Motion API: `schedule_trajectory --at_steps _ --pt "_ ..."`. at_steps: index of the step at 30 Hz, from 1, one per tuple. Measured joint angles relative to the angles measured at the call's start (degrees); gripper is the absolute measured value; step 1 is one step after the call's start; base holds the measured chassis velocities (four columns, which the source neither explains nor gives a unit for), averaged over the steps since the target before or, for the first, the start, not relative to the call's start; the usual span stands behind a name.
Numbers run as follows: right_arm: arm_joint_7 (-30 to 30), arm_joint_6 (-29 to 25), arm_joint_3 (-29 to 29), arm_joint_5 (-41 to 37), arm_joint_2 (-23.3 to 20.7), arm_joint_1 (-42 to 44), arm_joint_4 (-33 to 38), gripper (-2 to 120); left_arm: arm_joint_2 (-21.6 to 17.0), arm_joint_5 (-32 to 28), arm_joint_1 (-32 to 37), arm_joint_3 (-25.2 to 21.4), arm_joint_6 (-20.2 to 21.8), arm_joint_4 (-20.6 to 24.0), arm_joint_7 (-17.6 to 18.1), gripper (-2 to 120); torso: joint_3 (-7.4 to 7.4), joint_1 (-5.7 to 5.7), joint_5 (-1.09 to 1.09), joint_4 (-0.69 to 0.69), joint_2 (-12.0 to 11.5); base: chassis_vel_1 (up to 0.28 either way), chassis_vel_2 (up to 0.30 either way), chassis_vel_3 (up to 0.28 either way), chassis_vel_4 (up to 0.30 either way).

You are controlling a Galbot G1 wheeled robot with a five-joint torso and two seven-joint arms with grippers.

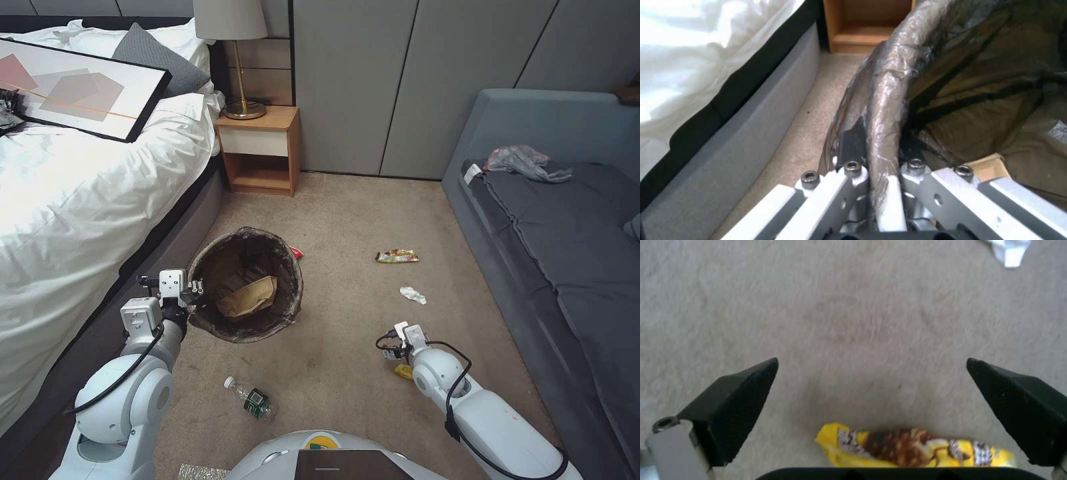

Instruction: Pick up the trash bin, then pick up the garbage from the floor and place it into the trash bin.

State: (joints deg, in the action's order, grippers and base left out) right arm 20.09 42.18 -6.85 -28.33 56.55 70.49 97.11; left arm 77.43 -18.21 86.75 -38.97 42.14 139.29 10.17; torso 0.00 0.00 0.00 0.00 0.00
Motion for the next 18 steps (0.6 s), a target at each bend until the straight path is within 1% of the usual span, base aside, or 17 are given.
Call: schedule_trajectory --at_steps 7,10,18 --pt "-0.49 -0.02 0.64 0.30 0.98 1.50 -0.84 100 -0.30 0.02 -0.07 0.11 0.00 0.00 -0.03 0 0.00 0.00 0.01 0.00 0.00 0.000 0.000 0.000 0.000" --pt "-0.70 -0.03 1.55 0.50 1.38 1.72 -2.22 100 -0.52 -0.01 -0.09 0.13 0.00 0.00 -0.03 0 0.00 0.00 0.00 0.00 0.00 0.000 0.000 0.000 0.000" --pt "-0.76 -0.03 2.99 0.90 1.19 2.86 -4.17 100 -0.71 -0.12 -0.24 0.12 0.00 -0.05 -0.06 0 0.00 0.00 0.01 0.00 0.00 0.000 0.000 0.000 0.000"
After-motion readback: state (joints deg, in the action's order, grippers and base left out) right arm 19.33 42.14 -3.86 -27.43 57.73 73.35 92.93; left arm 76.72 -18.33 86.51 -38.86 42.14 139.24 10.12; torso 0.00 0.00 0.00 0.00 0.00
